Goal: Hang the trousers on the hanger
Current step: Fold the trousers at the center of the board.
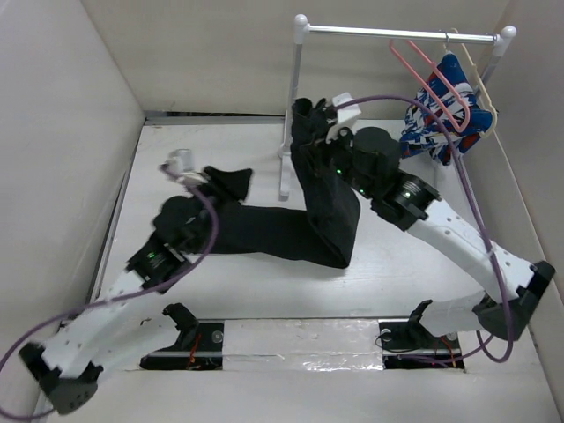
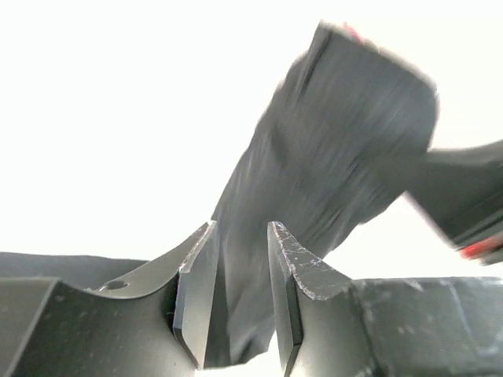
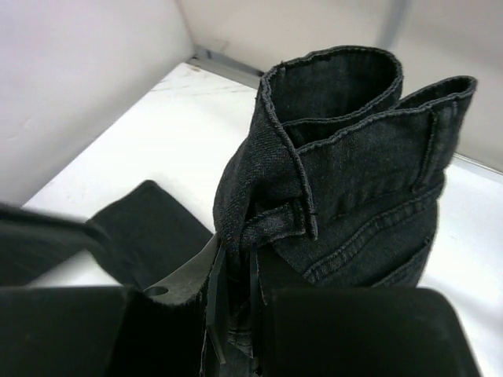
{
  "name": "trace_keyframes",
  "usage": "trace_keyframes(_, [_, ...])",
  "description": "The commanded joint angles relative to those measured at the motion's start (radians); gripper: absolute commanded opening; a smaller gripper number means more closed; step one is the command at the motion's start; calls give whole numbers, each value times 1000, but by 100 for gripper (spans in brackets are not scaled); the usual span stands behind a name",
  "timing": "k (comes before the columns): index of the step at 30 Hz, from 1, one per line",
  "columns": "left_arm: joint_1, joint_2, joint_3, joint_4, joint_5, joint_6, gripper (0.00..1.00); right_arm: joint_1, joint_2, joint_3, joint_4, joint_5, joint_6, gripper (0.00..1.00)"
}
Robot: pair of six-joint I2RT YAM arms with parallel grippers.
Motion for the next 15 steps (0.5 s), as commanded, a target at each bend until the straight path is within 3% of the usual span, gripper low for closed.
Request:
trace_keyframes(1, [116,-192,4,-174,-44,59,28,66,75,116,194,15,-9,0])
trace_keyframes(10, [162,-373,151,-362,-152,119,28,297,585,456,205,27,-24,0])
trace_keyframes(11, [162,-380,157,-379,-178,114,28,311,701,531,199,15,-15,11])
trace_keyframes(13, [162,-413,160,-421,-207,101,28,354,805,585,187,-57,10,23])
trace_keyframes(15, [162,-447,133,-419,-235,91,28,384,918,640,173,-102,45,55])
